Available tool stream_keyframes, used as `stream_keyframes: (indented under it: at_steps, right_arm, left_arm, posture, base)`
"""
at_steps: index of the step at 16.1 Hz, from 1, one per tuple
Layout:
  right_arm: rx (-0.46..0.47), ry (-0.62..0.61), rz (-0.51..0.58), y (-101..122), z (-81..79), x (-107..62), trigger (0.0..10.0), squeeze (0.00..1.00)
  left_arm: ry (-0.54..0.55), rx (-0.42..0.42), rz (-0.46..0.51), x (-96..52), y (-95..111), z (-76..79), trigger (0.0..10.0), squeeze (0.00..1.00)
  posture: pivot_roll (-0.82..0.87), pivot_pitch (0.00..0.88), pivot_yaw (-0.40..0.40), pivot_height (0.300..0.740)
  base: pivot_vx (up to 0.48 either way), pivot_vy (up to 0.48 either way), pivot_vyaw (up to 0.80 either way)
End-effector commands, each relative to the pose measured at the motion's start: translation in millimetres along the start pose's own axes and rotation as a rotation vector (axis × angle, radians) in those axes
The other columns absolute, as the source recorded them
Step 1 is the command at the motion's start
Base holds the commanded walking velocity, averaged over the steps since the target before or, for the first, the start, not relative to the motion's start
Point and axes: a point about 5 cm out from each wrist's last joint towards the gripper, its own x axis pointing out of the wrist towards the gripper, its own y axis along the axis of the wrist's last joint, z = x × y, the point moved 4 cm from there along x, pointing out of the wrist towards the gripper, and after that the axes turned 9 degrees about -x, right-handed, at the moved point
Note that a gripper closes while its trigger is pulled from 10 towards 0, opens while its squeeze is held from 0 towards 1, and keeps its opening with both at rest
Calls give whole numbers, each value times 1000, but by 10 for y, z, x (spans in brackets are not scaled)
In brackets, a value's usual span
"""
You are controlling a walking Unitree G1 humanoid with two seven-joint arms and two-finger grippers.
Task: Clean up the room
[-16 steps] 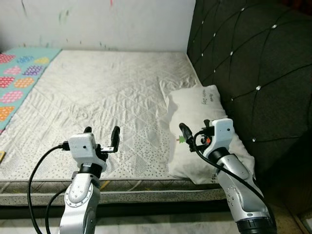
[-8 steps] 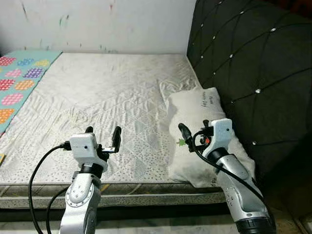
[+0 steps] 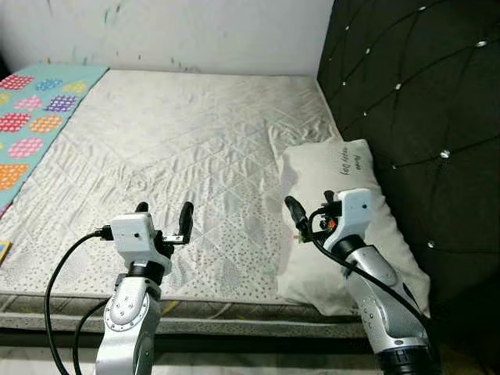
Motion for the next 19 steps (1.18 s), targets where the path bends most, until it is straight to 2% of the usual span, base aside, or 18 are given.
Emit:
stream_keyframes:
  at_steps: [1, 9, 19]
  right_arm:
    - [-5, 4, 5, 20, 2, 12, 10000, 0]
    - [-38, -5, -3, 16, 64, 3, 10000, 0]
    - [-60, 1, -6, 4, 54, 17, 10000, 0]
  left_arm:
    - [-19, 6, 4, 12, 34, 28, 10000, 0]
    - [-25, -1, -3, 24, 12, 51, 10000, 0]
    - [-30, -7, 2, 49, 14, 67, 10000, 0]
  posture:
    - [80, 0, -1, 740]
    - [73, 0, -3, 740]
    - [70, 0, -5, 740]
  base:
    - [277, 0, 0]
    - [282, 0, 0]
    - [308, 0, 0]
